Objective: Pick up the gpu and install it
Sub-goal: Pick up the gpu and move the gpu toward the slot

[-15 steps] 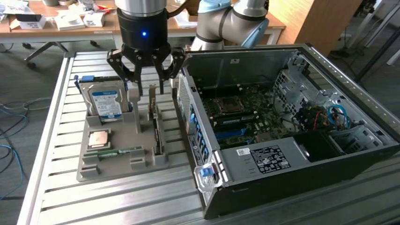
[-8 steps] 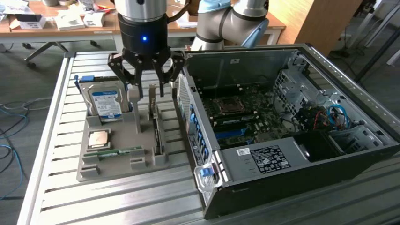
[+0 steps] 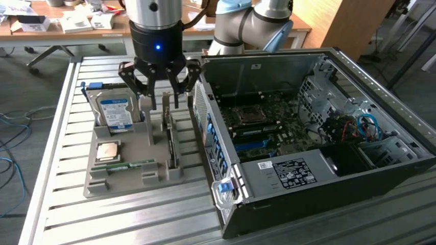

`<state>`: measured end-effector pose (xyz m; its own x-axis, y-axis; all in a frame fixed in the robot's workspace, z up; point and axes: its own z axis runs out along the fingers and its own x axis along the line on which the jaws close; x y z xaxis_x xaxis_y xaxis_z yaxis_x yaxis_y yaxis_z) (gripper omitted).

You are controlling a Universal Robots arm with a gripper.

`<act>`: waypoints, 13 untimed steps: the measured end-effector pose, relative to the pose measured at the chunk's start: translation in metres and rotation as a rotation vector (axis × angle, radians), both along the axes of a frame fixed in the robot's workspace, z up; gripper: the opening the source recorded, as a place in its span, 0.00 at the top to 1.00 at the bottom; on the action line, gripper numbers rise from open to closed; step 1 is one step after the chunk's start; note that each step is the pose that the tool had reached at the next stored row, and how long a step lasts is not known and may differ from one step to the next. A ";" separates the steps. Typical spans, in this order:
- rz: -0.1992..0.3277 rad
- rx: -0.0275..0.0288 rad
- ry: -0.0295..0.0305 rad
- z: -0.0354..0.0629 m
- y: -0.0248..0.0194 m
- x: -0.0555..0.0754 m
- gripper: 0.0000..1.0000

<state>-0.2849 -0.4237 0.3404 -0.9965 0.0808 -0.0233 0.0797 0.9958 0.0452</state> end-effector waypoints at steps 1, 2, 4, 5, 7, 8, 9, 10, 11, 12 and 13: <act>0.000 0.0000 0.0000 -0.0012 0.0000 0.000 0.51; 0.000 0.0000 0.0000 -0.0022 0.0000 0.000 0.51; 0.000 -0.0001 0.0000 -0.0043 0.0000 0.000 0.51; 0.000 0.0000 -0.0001 -0.0054 0.0000 0.000 0.51; 0.000 -0.0001 0.0000 -0.0074 0.0000 0.000 0.51; 0.000 0.0000 -0.0001 -0.0084 0.0000 0.000 0.51; 0.000 -0.0001 0.0000 -0.0094 0.0000 0.000 0.51; 0.000 0.0000 0.0000 -0.0104 0.0000 0.000 0.51; 0.000 0.0000 0.0000 -0.0114 0.0000 0.000 0.51; 0.000 0.0000 0.0000 -0.0124 0.0000 0.000 0.51; 0.000 0.0000 0.0000 -0.0134 0.0000 0.000 0.51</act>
<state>-0.2849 -0.4237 0.3270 -0.9965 0.0809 -0.0233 0.0798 0.9958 0.0452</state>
